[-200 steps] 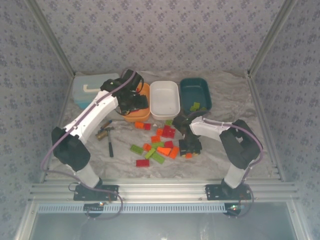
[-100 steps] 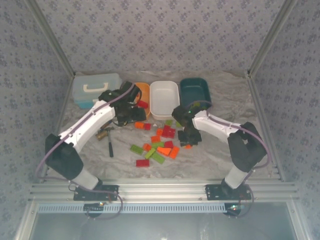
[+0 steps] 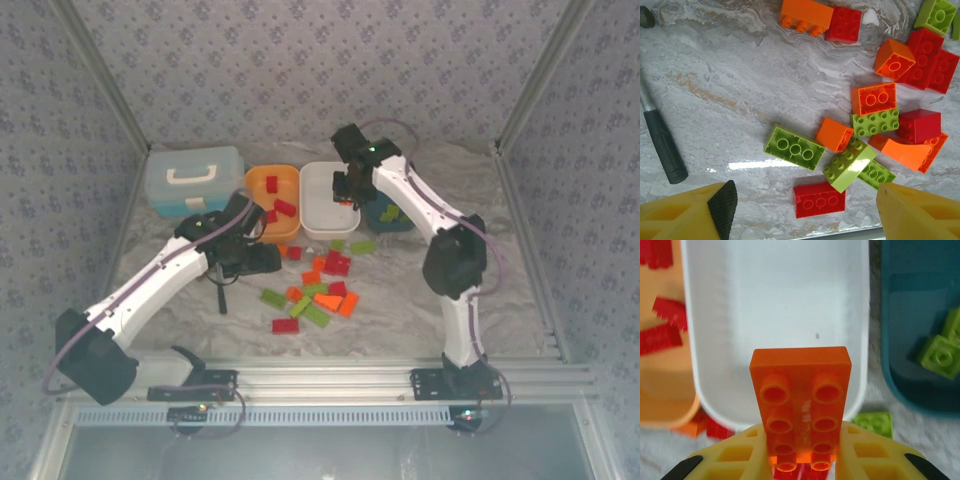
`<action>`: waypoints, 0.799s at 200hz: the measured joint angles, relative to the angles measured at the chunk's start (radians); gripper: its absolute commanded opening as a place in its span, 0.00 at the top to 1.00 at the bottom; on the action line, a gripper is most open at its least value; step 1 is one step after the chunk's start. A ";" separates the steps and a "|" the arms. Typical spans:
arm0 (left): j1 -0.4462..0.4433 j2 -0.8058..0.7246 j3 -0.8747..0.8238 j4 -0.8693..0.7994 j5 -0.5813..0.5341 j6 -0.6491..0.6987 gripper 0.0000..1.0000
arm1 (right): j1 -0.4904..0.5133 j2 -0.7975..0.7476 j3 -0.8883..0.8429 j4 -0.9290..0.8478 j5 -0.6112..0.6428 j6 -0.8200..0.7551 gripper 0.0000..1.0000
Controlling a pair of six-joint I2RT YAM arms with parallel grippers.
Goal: Sort the legos into containers by color
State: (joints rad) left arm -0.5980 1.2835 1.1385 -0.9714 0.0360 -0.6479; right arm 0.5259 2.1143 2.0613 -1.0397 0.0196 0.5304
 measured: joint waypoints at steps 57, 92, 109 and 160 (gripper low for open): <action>0.000 -0.001 0.000 0.031 0.000 0.000 0.24 | -0.015 0.274 0.192 -0.035 -0.033 0.005 0.67; 0.000 -0.001 0.000 0.031 0.000 0.000 0.24 | -0.015 0.320 0.243 -0.050 -0.062 0.012 0.64; 0.000 -0.001 0.000 0.032 0.000 0.000 0.24 | -0.015 0.333 0.255 -0.055 -0.071 0.021 0.64; 0.000 -0.001 0.003 0.032 -0.003 0.000 0.24 | -0.016 0.373 0.257 -0.088 -0.097 0.032 0.64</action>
State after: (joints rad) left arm -0.5980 1.2823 1.1416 -0.9390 0.0326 -0.6483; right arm 0.5095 2.4878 2.3180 -1.1278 -0.0769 0.5621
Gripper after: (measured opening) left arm 0.761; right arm 0.363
